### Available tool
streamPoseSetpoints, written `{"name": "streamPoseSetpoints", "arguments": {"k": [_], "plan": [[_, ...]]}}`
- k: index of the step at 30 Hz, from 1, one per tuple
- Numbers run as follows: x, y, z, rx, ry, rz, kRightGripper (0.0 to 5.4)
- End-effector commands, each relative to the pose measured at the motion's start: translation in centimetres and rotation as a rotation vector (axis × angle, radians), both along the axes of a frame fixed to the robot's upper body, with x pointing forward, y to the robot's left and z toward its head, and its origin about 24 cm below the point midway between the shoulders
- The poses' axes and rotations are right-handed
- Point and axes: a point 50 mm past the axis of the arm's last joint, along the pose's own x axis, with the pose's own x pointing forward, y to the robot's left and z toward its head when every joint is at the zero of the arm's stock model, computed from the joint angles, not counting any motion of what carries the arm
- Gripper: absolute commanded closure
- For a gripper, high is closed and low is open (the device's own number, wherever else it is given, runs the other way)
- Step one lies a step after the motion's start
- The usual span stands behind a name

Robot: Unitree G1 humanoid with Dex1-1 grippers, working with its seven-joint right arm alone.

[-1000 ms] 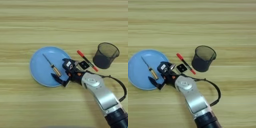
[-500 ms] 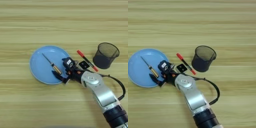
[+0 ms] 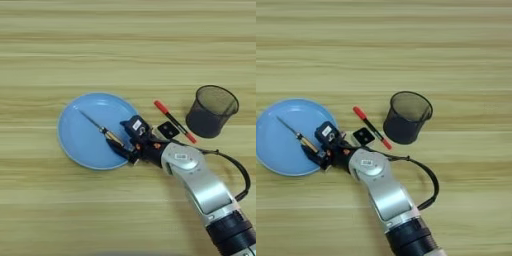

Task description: Move the objects on the table

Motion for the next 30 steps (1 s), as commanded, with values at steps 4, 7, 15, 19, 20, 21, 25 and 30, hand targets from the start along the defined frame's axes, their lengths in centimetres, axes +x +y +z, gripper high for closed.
{"name": "streamPoseSetpoints", "arguments": {"k": [4, 7, 15, 19, 20, 21, 25, 30], "plan": [[0.8, -0.4, 1.1, -0.027, -0.061, -0.016, 3.24], [0.8, -0.4, 1.2, -0.026, -0.063, -0.017, 3.56], [0.9, -0.4, 1.2, -0.027, -0.064, -0.019, 4.52], [0.9, -0.5, 1.2, -0.026, -0.065, -0.019, 4.56], [1.0, -0.5, 1.2, -0.025, -0.067, -0.02, 4.56], [1.0, -0.5, 1.3, -0.024, -0.069, -0.021, 4.56], [1.2, -0.7, 1.8, -0.023, -0.092, -0.029, 4.56], [1.4, -0.7, 2.5, 0.0, -0.12, -0.032, 4.56]]}}
